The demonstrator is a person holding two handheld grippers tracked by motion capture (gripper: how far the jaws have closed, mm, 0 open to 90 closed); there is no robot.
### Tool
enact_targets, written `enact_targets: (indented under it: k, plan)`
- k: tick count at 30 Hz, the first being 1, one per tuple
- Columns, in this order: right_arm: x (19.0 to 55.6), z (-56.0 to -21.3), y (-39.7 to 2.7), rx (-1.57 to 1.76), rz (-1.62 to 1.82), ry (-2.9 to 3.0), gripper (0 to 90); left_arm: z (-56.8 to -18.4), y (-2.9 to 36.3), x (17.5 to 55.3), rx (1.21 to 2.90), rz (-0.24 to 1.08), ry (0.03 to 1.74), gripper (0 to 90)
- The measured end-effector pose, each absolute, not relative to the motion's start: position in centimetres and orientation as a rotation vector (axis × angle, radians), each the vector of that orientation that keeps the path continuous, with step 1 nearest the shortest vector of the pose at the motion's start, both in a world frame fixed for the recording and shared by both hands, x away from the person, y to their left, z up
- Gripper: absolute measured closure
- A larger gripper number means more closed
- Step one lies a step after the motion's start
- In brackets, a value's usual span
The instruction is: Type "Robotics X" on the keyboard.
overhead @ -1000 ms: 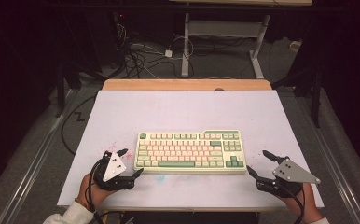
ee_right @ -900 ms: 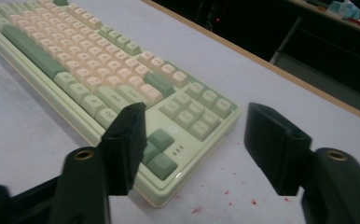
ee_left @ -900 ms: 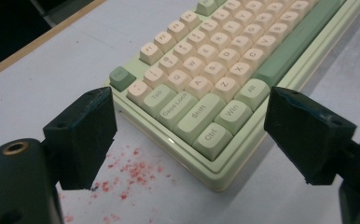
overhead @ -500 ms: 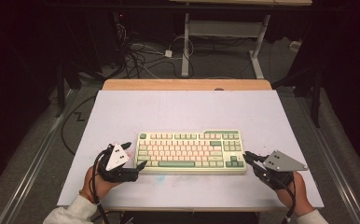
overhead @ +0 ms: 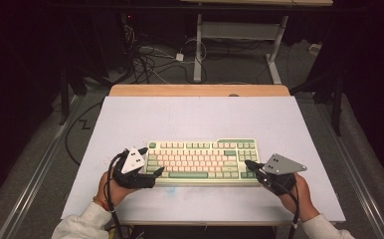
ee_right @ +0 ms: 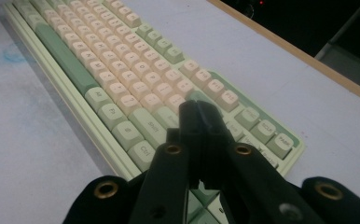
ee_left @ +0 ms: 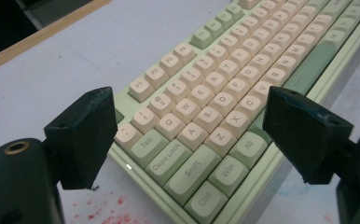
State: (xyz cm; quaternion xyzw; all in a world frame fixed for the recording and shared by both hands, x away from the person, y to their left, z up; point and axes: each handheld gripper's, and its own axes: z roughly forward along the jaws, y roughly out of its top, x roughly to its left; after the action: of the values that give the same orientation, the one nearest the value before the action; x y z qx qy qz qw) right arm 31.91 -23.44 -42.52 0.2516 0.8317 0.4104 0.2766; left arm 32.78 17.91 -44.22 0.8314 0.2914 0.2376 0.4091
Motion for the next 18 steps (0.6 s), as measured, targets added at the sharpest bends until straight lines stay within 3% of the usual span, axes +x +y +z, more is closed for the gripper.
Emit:
enact_targets:
  k: [18]
  plan:
    - [33.1,-43.5,-21.1,0.656,1.062,2.334,90.0,-44.3,16.0,33.8,2.14,0.58,0.701,16.8]
